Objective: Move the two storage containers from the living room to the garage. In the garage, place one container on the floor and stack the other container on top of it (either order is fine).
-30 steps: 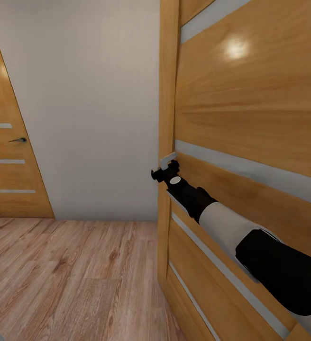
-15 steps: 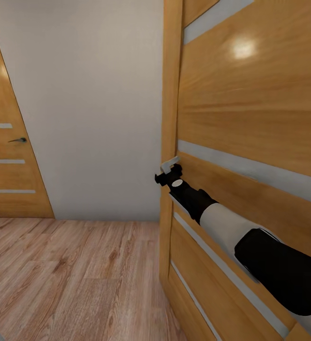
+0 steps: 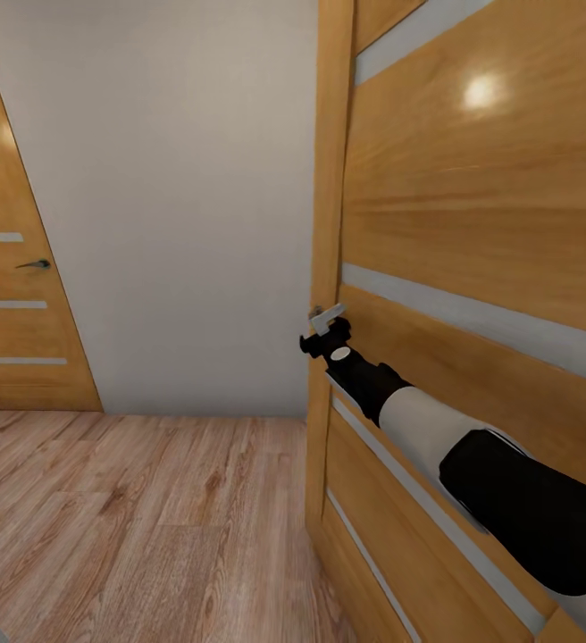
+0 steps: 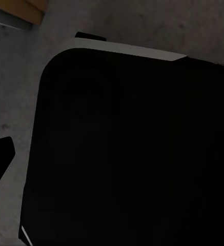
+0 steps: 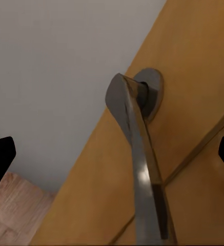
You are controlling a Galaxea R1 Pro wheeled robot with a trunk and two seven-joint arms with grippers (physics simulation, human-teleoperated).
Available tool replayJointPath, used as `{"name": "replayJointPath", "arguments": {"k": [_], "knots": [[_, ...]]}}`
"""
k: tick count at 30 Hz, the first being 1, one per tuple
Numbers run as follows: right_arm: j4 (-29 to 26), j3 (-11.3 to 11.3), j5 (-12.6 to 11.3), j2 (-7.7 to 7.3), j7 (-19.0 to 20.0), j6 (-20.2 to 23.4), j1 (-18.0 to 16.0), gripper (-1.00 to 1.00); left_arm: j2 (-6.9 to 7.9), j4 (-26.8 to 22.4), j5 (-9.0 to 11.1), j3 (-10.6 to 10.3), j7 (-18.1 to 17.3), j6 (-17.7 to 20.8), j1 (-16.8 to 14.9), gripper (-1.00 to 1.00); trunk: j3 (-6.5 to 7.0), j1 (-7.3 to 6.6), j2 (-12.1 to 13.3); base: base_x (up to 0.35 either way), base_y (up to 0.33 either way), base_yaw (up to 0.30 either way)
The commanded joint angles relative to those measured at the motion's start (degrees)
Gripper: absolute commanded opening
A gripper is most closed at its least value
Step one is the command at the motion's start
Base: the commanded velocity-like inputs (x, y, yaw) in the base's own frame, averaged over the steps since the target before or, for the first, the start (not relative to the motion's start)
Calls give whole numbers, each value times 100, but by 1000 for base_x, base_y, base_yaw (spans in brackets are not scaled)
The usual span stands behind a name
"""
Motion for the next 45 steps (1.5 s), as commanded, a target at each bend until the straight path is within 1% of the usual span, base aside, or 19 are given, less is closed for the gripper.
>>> {"name": "replayJointPath", "arguments": {"k": [1,8,15,20,30,38,45], "knots": [[16,12,-45,0,-53,21,-6,100,0,-8,29,4,4,-11,3,100,-6,0,-3,0,0,0],[84,20,-44,0,-53,-8,-5,100,0,-8,29,6,4,-13,3,100,-6,0,-3,0,0,0],[488,22,-36,0,-53,-189,20,100,-4,-8,28,3,4,-11,3,100,-6,0,-3,0,0,0],[607,21,-22,0,-45,-223,40,100,-4,-8,28,4,2,-10,3,100,-6,0,-3,0,0,0],[623,16,-26,0,-44,-220,40,100,-2,-8,30,2,4,-8,3,100,-6,0,-3,9,0,0],[623,21,-26,0,-44,-218,39,100,0,-8,36,3,4,-7,3,100,-6,0,-3,224,0,0],[629,13,-26,0,-44,-211,39,100,-1,-8,36,8,4,-9,3,100,-6,0,-3,52,0,0]]}}
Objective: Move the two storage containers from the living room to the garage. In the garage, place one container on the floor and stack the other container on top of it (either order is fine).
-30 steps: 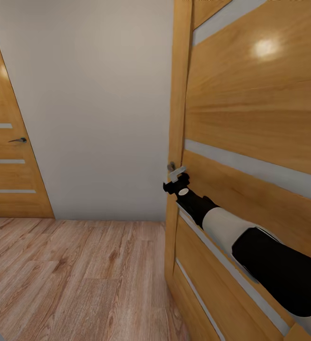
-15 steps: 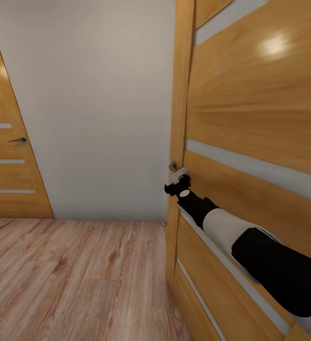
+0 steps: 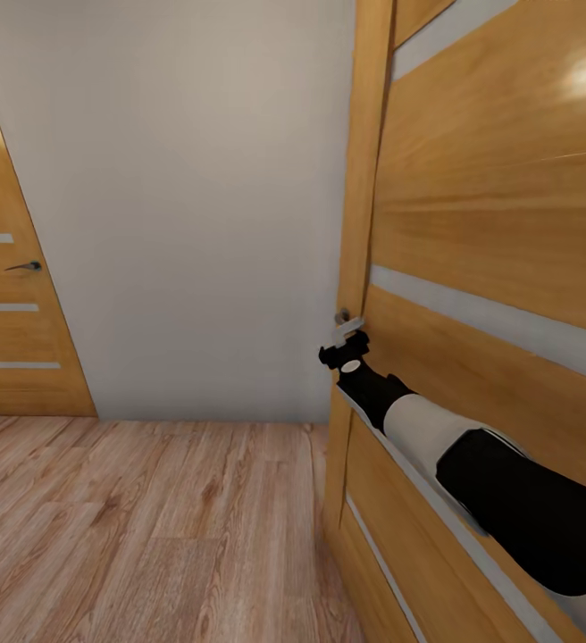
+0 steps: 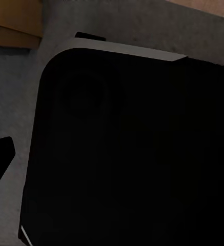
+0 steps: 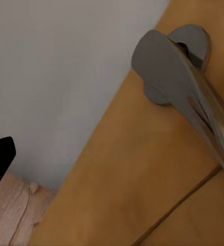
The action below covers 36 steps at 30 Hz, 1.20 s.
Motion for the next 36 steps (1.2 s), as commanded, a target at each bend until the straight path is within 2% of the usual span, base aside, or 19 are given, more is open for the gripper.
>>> {"name": "replayJointPath", "arguments": {"k": [1,10,16,36], "knots": [[-150,189,-49,5,487,22,-10,100,-2,-5,26,2,4,-11,1,100,-4,1,0,6,0,0],[-142,187,-49,5,487,23,-10,100,-4,-5,28,2,4,-9,1,100,-4,1,0,1,0,0],[127,180,1,5,487,8,-10,100,-4,-5,24,2,4,-10,1,100,-4,1,0,0,0,0],[181,180,-5,5,480,12,-10,100,-4,-5,21,2,4,-8,1,100,-4,1,0,0,0,0]]}}
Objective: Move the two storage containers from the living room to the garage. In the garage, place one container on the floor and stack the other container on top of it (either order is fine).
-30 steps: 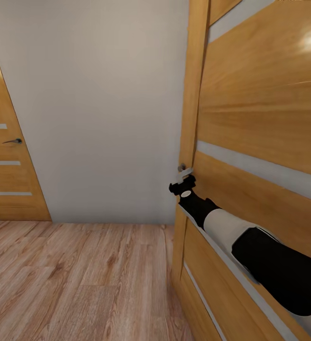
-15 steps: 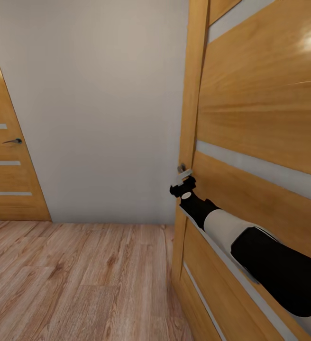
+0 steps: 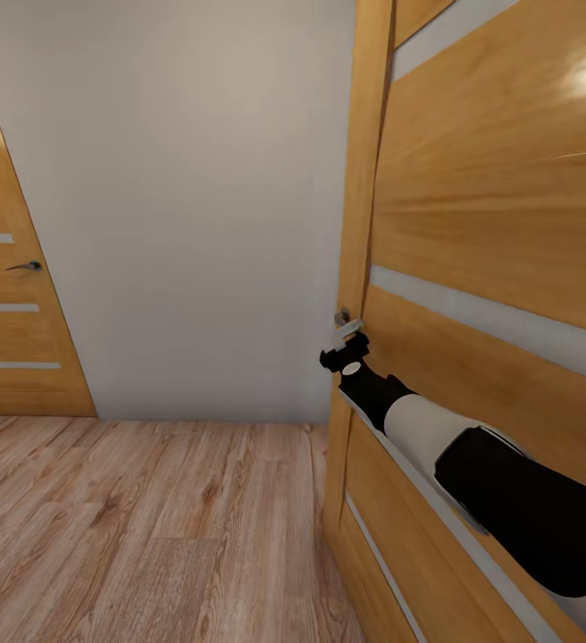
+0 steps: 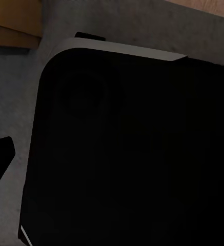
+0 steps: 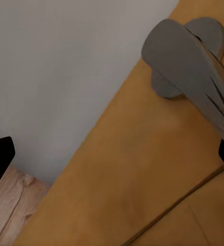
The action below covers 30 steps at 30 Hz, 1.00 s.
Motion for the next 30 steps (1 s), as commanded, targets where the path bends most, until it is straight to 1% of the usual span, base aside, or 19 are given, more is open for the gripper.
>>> {"name": "replayJointPath", "arguments": {"k": [1,5,8,10,13,20,22,25,29,30], "knots": [[4,-39,-142,0,321,14,18,100,-1,-7,29,2,4,-10,1,100,-7,1,-1,0,0,0],[48,-39,-142,0,319,0,18,100,-1,-7,29,2,4,-10,1,100,-7,1,-1,0,0,0],[76,-39,-145,0,319,-98,18,100,-1,-7,29,2,4,-10,1,100,-7,1,-1,0,0,0],[95,-39,-149,-147,319,-144,18,100,-1,-7,29,2,4,-12,1,100,-7,1,-1,0,0,0],[117,-39,-150,-225,319,-169,18,100,-1,-7,29,2,4,-10,1,100,-7,1,-1,0,0,0],[130,-46,-151,-255,319,-177,18,100,-1,-7,29,2,4,-11,1,100,-7,1,-1,0,0,0],[130,-47,-151,-301,319,-177,18,100,-1,-7,30,2,4,-12,1,100,-7,1,-1,0,0,0],[130,-51,-152,-441,319,-178,18,100,-1,-7,29,2,4,-10,1,100,-7,1,-1,0,0,0],[130,-55,-152,-719,319,-178,18,100,-1,-7,29,2,4,-11,1,100,-7,1,-1,0,0,0],[130,-56,-153,-754,319,-178,18,100,-1,-7,29,2,4,-11,1,100,-7,1,-1,0,0,0]]}}
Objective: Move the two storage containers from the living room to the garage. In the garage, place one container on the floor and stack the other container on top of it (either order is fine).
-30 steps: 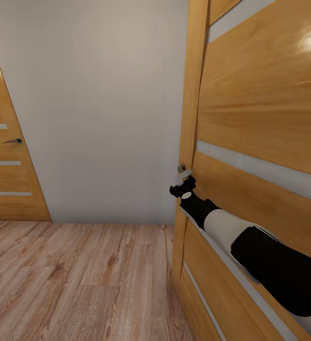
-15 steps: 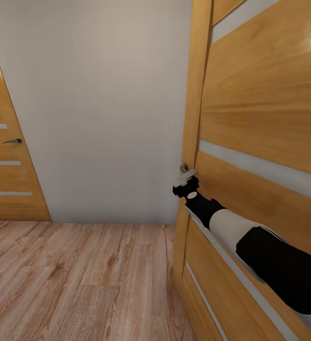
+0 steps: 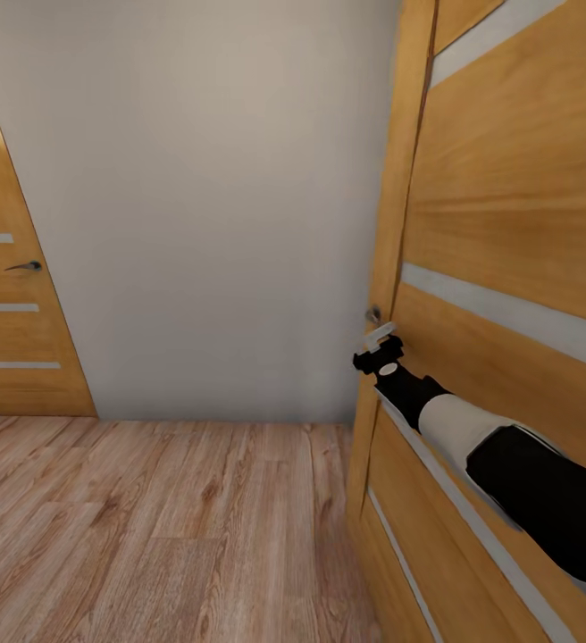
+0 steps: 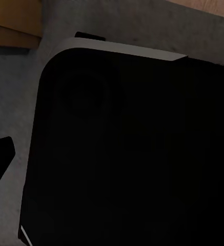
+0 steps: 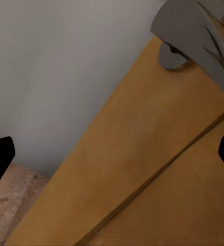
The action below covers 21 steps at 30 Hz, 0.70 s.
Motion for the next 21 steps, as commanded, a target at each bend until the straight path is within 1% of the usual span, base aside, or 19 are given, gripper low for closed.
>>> {"name": "replayJointPath", "arguments": {"k": [1,10,12,16,21], "knots": [[30,-50,-100,-27,-11,-2,-1,100,-1,-8,29,3,4,-9,2,100,-7,0,-3,0,0,0],[30,-67,-104,-209,-11,6,-1,100,-1,-8,29,3,4,-8,2,100,-7,0,-3,0,0,0],[30,-72,-104,-268,-11,11,-1,100,-1,-8,30,3,4,-9,2,100,-7,0,-3,0,0,0],[30,-81,-110,-436,-11,18,-1,100,-1,-8,31,3,4,-8,2,100,-7,0,-3,0,0,0],[31,-85,-111,-523,-16,32,-1,100,-1,-8,30,3,4,-8,2,100,-7,0,-3,0,0,0]]}}
